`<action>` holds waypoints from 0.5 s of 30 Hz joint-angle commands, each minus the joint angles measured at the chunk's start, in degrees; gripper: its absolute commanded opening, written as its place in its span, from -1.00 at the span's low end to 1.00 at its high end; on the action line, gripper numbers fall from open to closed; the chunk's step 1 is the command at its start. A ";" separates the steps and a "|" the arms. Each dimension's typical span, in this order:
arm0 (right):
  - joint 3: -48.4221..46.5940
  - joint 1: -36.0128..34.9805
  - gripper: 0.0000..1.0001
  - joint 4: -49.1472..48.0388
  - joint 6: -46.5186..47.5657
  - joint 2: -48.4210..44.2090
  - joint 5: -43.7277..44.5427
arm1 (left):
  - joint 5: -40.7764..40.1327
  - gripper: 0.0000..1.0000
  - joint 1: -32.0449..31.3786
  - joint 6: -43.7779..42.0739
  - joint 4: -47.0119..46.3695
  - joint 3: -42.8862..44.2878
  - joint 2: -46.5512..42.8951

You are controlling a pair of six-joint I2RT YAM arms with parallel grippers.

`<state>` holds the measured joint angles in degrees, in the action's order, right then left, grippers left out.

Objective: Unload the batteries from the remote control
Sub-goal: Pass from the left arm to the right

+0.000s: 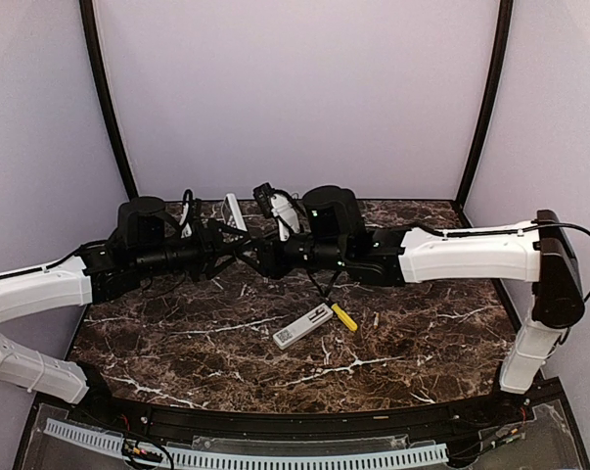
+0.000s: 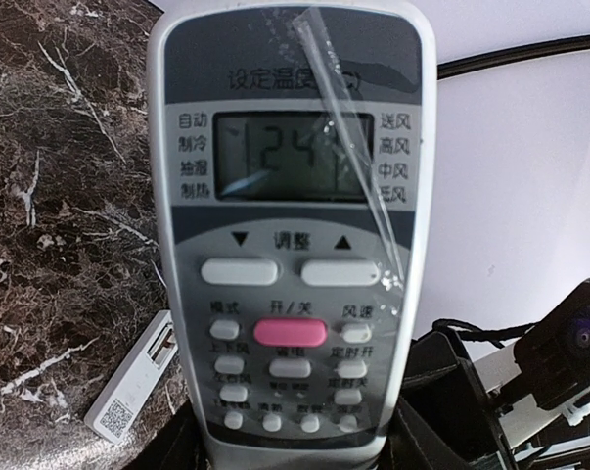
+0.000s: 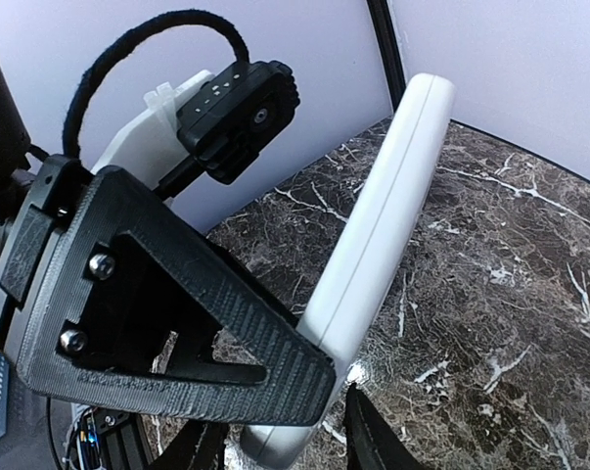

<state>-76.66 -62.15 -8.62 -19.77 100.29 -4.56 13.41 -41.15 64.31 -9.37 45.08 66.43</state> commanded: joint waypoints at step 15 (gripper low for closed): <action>-0.98 0.41 -1.00 -1.96 -8.16 1.00 4.98 | 1.04 -0.18 -0.68 -1.53 -2.06 1.57 0.00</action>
<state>-78.15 -62.46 -5.85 -22.65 101.75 -0.27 11.88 -41.25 64.86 -9.26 45.08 67.37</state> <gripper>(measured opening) 0.149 0.572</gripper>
